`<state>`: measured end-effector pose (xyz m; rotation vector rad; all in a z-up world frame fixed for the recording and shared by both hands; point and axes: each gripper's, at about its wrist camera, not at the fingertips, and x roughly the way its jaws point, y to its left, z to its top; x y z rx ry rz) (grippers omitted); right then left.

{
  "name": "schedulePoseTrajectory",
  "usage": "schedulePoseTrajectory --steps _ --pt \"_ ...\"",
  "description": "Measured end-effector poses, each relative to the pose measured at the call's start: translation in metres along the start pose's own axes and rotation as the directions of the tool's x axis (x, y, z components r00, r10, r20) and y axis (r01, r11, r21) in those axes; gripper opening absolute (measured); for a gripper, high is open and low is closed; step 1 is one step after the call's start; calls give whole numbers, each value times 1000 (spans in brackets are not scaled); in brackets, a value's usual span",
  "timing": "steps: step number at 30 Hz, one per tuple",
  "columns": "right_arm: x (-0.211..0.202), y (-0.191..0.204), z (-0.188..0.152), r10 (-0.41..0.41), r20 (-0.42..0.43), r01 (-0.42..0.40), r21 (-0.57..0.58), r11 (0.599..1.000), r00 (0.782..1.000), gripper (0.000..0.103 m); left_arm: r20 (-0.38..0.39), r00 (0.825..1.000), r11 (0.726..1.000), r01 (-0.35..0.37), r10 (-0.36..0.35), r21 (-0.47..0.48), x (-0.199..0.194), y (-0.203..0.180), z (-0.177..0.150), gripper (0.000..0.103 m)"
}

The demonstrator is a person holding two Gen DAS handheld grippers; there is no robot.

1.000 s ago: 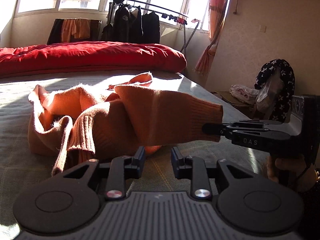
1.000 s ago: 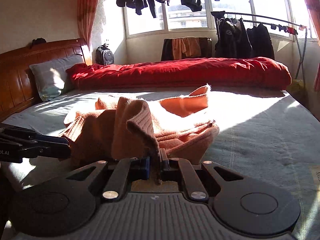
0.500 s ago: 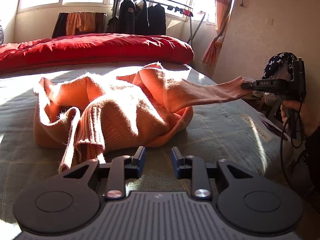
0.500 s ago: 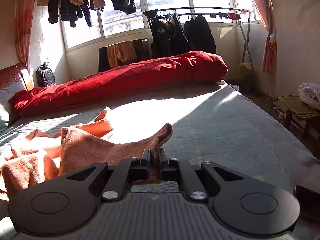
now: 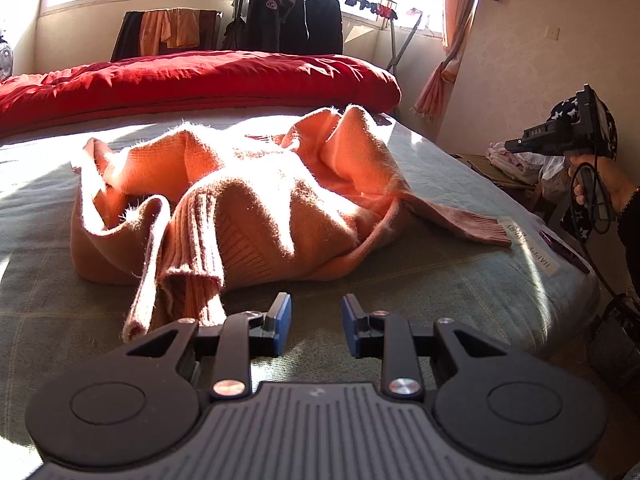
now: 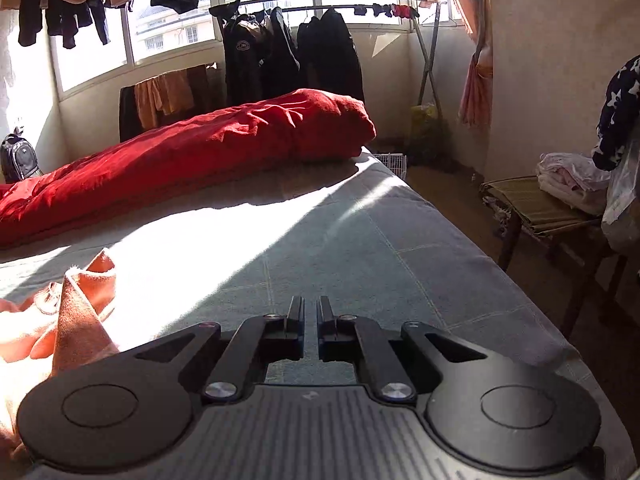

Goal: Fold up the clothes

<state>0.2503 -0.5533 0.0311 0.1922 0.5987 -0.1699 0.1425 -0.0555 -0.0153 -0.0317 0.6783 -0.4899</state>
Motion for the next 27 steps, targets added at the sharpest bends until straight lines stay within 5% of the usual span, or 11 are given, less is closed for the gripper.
schedulePoseTrajectory --steps 4,9,11,16,19,21,22,27 --pt "12 41 -42 145 -107 -156 -104 982 984 44 -27 1000 1000 10 -9 18 10 -5 0 31" --pt "10 118 -86 227 -222 -290 -313 905 948 47 -44 999 999 30 -28 35 18 -11 -2 36" --pt "8 139 -93 221 -219 -293 -392 872 950 59 -51 998 999 33 -31 36 20 -11 -3 36" --pt "15 176 -109 134 -200 -227 -577 784 971 61 -61 997 999 38 -37 28 24 -8 -6 36" --pt "34 182 -113 56 -183 -162 -638 753 981 57 -59 998 999 33 -32 26 24 -5 -7 36" --pt "45 182 -113 3 -177 -123 -670 732 984 37 -58 998 999 29 -27 33 23 -4 -8 36" --pt "50 181 -113 -17 -175 -108 -679 726 984 9 -57 998 999 28 -26 36 24 -4 -8 36" --pt "54 163 -86 -33 -165 -82 -643 761 986 8 -57 998 999 25 -23 33 27 -1 -8 36"
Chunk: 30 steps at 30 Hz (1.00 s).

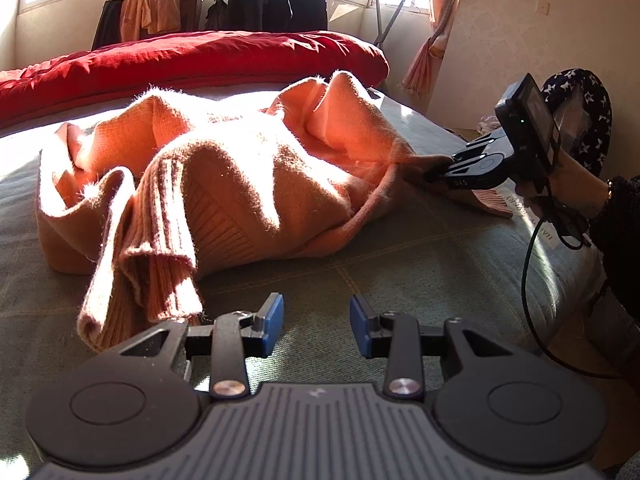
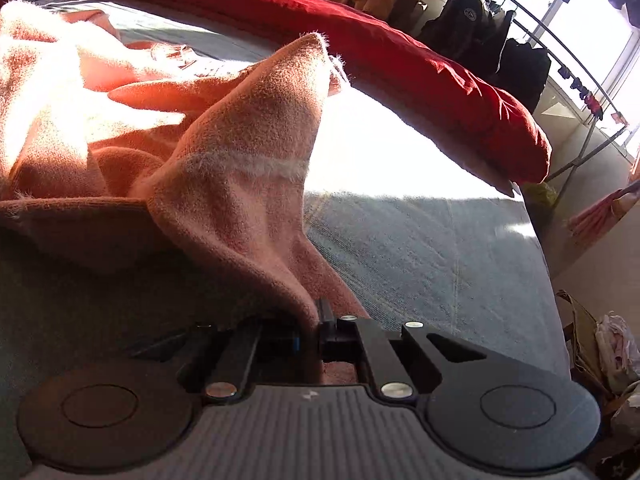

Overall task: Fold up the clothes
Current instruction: 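Pull the sweater sleeve outward with the right gripper and open it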

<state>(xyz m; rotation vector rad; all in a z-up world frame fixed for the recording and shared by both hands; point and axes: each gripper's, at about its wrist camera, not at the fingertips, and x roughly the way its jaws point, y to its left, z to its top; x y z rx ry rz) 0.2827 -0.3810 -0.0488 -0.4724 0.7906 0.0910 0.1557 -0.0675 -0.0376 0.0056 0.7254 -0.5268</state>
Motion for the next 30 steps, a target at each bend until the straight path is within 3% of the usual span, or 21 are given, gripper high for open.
schedulePoseTrajectory --steps 4,9,17,30 --pt "2 -33 14 -24 -7 24 59 998 1000 8 -11 1000 1000 11 -11 -3 4 0 -2 36" --pt "12 -96 28 -46 -18 49 228 972 999 8 -18 1000 1000 17 -16 11 5 -2 -3 37" --pt "22 -183 37 -200 -62 208 374 904 978 8 -25 1000 1000 2 -2 7 7 5 -1 38" --pt "47 -227 41 -276 -115 298 454 840 954 8 -18 1000 1000 -10 10 12 6 9 7 38"
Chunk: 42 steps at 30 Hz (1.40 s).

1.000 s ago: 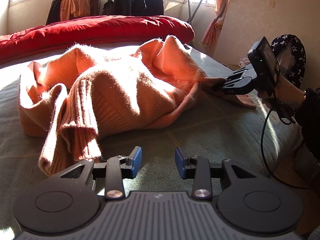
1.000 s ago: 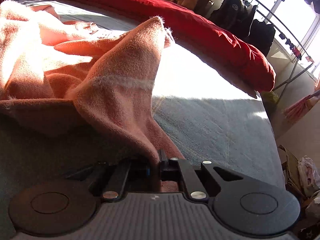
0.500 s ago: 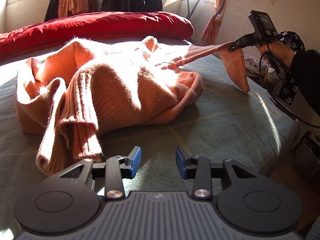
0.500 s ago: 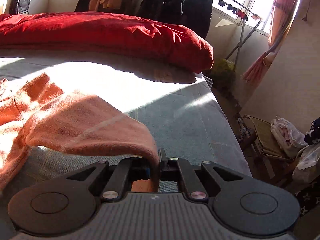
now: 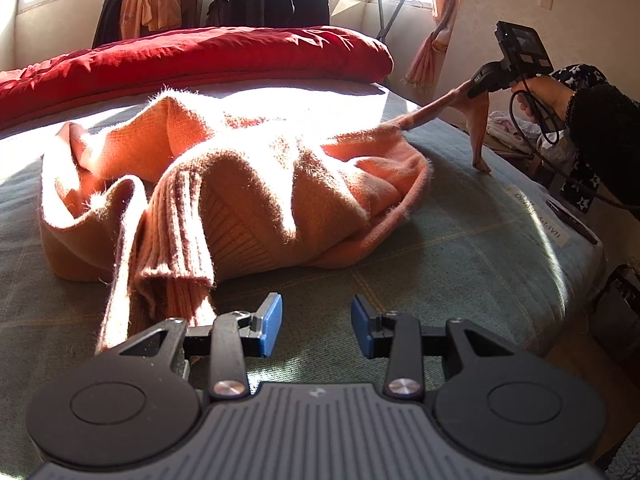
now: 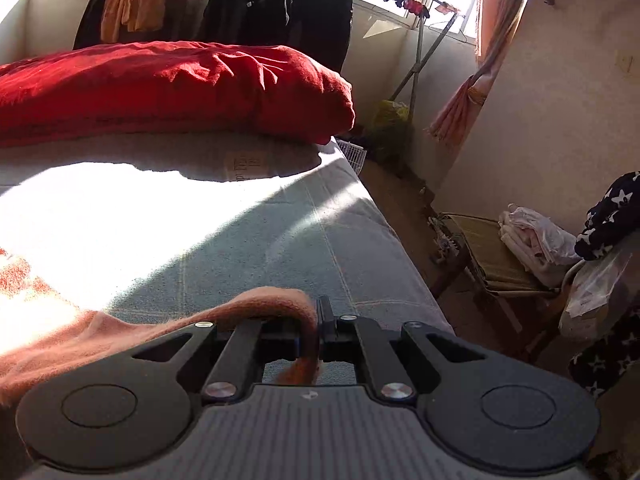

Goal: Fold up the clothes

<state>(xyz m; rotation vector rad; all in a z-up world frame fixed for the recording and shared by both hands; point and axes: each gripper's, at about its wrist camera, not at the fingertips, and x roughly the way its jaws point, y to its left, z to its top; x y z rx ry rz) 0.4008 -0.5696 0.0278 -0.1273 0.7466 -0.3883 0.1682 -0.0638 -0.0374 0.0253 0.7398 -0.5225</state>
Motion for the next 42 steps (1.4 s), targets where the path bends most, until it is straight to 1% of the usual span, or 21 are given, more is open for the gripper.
schedulePoseTrajectory --steps 4,6,7,9,11,13,16,18,19,22,24,25,27,28,30,32,34,36,39,41,42 --pt "5 -14 -5 -8 -28 8 29 1000 1000 9 -5 1000 1000 11 -11 -7 4 1 -1 38" --pt "13 -16 -14 -2 -66 5 44 999 998 13 -9 1000 1000 19 -19 -8 6 0 -1 38" --pt "17 -16 -19 -2 -88 6 46 999 996 17 -10 1000 1000 22 -22 -6 6 -2 -1 38" --pt "24 -14 -32 -14 -130 19 38 999 991 19 -10 1000 1000 29 -29 -2 5 -4 -2 38" --pt "27 -14 -45 5 -165 1 37 999 986 25 -12 999 999 33 -33 3 3 -7 -2 38" --pt "25 -13 -55 16 -181 -10 34 999 983 25 -10 1000 1000 30 -29 10 1 -9 -2 38" --pt "13 -10 -67 29 -179 -28 5 1000 983 27 -6 1000 1000 29 -29 8 -3 -12 -3 38" --pt "1 -10 -72 42 -169 -43 -6 999 985 31 -5 1000 1000 29 -29 9 -6 -15 -4 38" --pt "-5 -11 -73 53 -163 -54 -5 999 985 35 -4 1000 1000 29 -29 12 -7 -16 -4 38" --pt "-26 -17 -75 89 -141 -87 16 996 986 38 2 1000 999 27 -27 24 -13 -22 -7 38" --pt "-42 -19 -79 132 -124 -127 43 991 983 40 9 1000 999 27 -28 30 -18 -27 -9 38" --pt "-51 -19 -81 159 -117 -154 58 986 980 45 12 1000 999 27 -28 30 -20 -28 -10 38" --pt "-67 -19 -85 214 -101 -206 87 975 972 50 17 1000 999 25 -26 31 -25 -29 -13 42" --pt "-75 -18 -88 241 -94 -232 97 968 966 53 18 1000 999 23 -23 31 -27 -30 -14 43" --pt "-92 -7 -97 301 -84 -294 84 952 950 56 19 1000 999 20 -21 32 -32 -31 -17 43" --pt "-110 12 -110 365 -86 -361 57 931 927 61 15 1000 999 20 -20 29 -35 -32 -19 43" --pt "-126 32 -122 419 -91 -418 34 908 903 64 12 1000 999 17 -17 28 -39 -33 -22 45" --pt "-138 52 -134 473 -106 -473 27 881 875 68 16 1000 1000 12 -13 27 -44 -34 -24 50" --pt "-151 78 -153 548 -119 -549 28 836 828 70 32 999 1000 -2 1 23 -53 -31 -27 51" --pt "-157 95 -168 589 -129 -590 36 806 797 77 36 999 1000 -9 9 14 -58 -27 -27 51" --pt "-160 103 -175 606 -134 -606 41 794 784 78 43 999 1000 -16 16 4 -61 -23 -27 51"
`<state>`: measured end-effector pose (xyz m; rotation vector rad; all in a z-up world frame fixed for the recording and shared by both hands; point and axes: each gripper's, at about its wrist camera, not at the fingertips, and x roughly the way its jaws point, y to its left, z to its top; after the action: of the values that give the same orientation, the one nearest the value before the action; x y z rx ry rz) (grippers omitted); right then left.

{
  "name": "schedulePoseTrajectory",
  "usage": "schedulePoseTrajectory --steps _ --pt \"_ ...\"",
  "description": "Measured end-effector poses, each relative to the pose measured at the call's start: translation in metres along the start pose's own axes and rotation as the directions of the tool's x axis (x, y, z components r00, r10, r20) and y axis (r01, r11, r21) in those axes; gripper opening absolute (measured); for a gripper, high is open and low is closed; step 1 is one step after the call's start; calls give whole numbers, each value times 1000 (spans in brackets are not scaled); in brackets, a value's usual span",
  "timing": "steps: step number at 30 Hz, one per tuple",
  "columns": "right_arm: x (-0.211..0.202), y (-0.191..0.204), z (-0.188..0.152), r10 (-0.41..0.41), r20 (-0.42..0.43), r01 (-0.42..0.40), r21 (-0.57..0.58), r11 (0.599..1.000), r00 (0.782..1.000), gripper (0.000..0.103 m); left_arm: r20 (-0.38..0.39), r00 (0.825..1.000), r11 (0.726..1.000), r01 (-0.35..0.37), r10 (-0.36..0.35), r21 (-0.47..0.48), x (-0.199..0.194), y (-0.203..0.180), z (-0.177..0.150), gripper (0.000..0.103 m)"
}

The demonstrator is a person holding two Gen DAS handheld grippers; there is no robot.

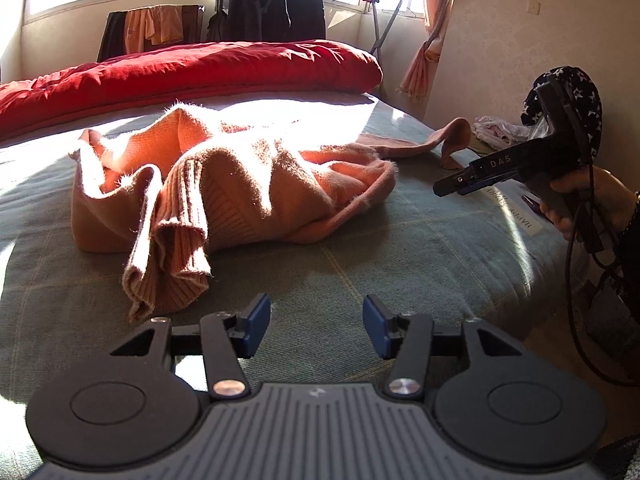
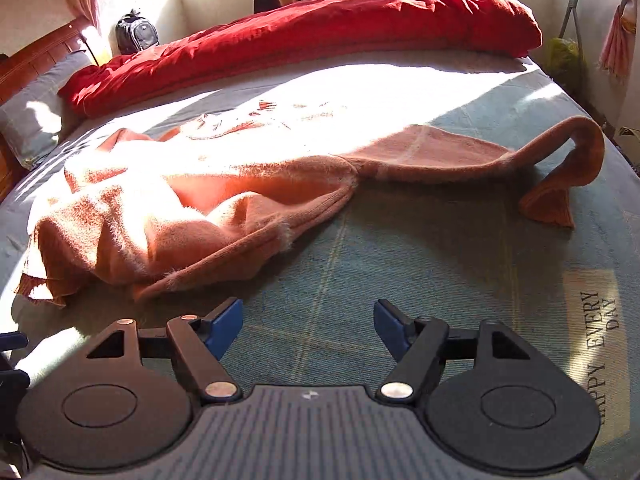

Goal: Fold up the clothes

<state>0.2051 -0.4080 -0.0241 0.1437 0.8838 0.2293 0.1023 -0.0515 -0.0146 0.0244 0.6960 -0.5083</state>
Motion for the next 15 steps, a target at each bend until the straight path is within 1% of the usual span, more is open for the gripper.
schedulePoseTrajectory --steps 5,7,9,11,13,14,15 --pt "17 28 -34 41 -8 -41 33 999 999 80 37 999 998 -29 31 -49 -17 19 2 51" --pt "23 35 -47 38 -6 -37 50 998 999 81 61 997 997 -46 49 -59 -26 28 4 50" --pt "29 42 -58 15 20 -16 56 998 1000 86 78 993 995 -82 87 -57 -31 35 7 47" --pt "31 48 -65 7 43 -10 60 998 999 96 96 987 991 -123 128 -58 -36 43 11 45" --pt "32 50 -69 20 46 -23 78 997 999 103 97 985 990 -136 140 -46 -35 47 15 42" --pt "33 53 -71 26 42 -29 78 997 999 103 97 984 988 -147 150 -39 -33 49 16 42" --pt "34 56 -73 13 44 -15 62 998 999 103 92 983 988 -154 156 -26 -30 50 17 42"
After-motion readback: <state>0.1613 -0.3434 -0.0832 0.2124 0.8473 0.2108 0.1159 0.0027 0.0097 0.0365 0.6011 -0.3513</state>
